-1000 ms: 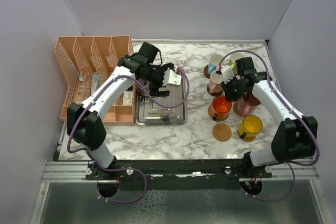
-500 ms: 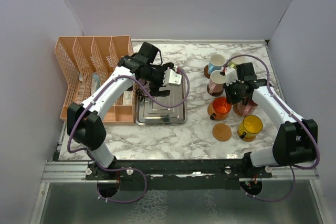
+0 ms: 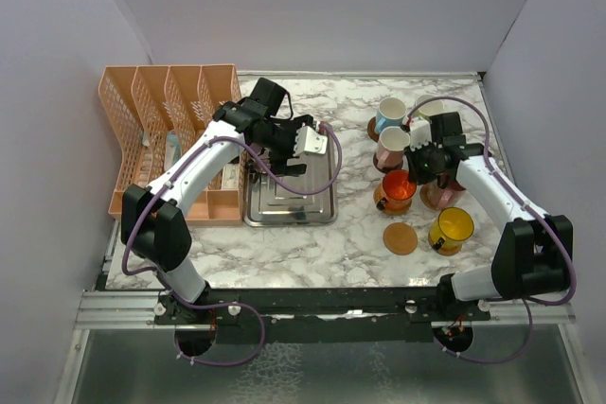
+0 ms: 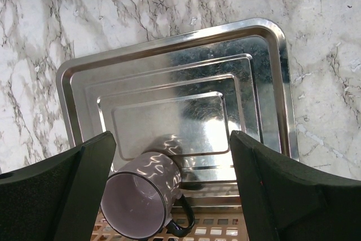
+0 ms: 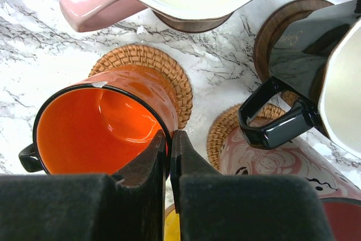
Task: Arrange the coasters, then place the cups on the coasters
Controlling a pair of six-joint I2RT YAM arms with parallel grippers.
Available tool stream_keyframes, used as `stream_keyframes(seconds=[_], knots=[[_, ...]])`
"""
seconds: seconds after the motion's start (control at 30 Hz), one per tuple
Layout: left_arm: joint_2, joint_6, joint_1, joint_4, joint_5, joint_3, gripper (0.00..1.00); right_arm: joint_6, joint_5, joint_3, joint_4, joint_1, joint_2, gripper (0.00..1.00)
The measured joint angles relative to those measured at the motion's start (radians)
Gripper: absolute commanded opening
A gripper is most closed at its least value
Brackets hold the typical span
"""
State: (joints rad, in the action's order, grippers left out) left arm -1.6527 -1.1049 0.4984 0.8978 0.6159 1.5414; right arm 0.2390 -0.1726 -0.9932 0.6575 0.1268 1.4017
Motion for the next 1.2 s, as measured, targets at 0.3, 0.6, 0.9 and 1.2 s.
stream_keyframes(seconds=[0.3,0.6,0.9,1.2], knots=[[0.000,0.000,0.000,0.000,-0.008,0.000,0.86,-0.018,-0.013,0.020,-0.030,-0.023,0.000,0.01],[0.000,0.005,0.000,-0.004,-0.019,0.000,0.86,0.002,-0.032,0.028,-0.042,-0.024,0.000,0.02],[0.000,0.011,0.000,-0.008,-0.030,-0.002,0.86,0.029,-0.031,0.030,-0.046,-0.024,0.000,0.09],[0.010,0.034,-0.001,-0.022,-0.064,-0.027,0.87,0.055,-0.027,0.029,-0.045,-0.024,0.000,0.20]])
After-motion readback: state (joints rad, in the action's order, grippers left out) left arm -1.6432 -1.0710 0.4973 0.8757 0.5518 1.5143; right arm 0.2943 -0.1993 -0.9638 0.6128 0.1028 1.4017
